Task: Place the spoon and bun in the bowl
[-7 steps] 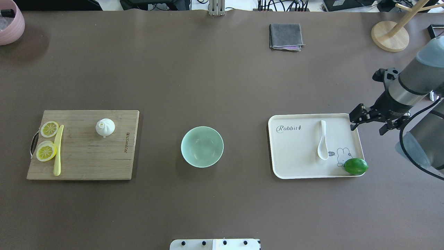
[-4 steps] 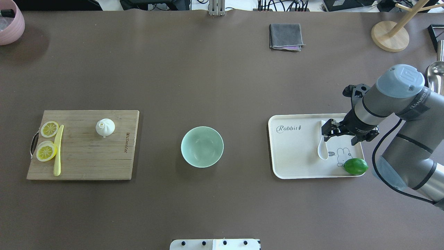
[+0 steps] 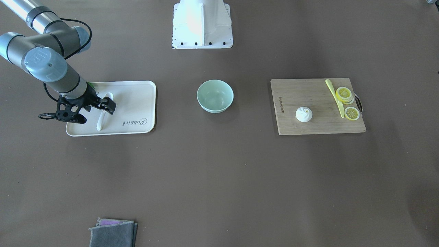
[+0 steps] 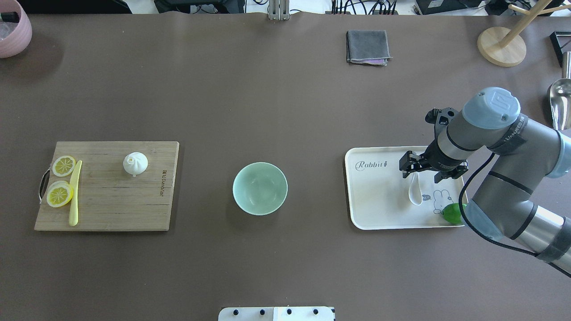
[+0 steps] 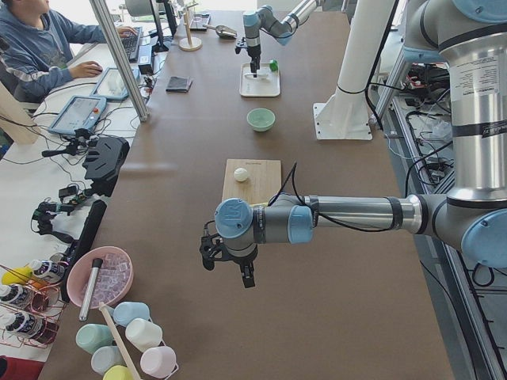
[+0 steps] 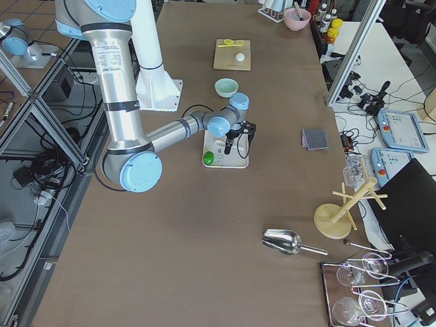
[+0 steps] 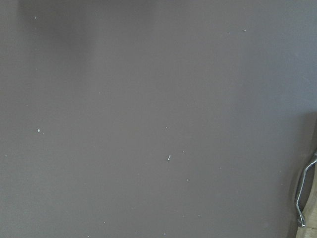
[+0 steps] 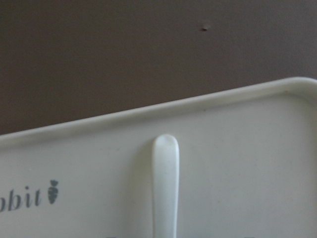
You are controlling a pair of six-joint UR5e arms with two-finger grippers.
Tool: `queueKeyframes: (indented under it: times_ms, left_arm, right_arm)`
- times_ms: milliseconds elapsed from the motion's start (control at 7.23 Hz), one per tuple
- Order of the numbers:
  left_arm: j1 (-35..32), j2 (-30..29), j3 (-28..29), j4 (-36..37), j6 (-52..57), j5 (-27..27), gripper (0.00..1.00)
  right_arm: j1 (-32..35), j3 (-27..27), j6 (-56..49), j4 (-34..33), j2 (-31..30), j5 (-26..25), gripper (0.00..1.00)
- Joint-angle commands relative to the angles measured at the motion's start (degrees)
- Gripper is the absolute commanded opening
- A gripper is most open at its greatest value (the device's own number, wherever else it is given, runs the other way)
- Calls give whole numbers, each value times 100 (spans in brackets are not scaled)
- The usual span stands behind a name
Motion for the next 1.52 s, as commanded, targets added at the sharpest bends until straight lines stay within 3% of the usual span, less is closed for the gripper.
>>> queueKeyframes:
  times_ms: [0, 138, 415, 830, 968, 1383]
  left_arm:
    - [0, 0, -9, 9, -3, -6, 98]
    - [0, 0, -10, 9, -3, -6, 98]
    - [0, 0, -10, 9, -3, 3, 98]
    - [0, 9, -18, 9, -46, -6, 98]
    - [44, -17, -44, 0, -73, -23, 98]
    - [1007, -228, 8, -296, -713, -6, 98]
  right_arm:
    - [7, -66, 24, 20, 15, -7, 49]
    - [-1, -75, 94, 20, 32, -24, 28]
    - [-1, -145, 453, 20, 182, -112, 0]
    - [-1, -137, 1190, 11, 391, -121, 0]
    - [-19, -224, 1933, -50, 662, -130, 0]
    - [-325, -24, 4085, -233, 1260, -699, 0]
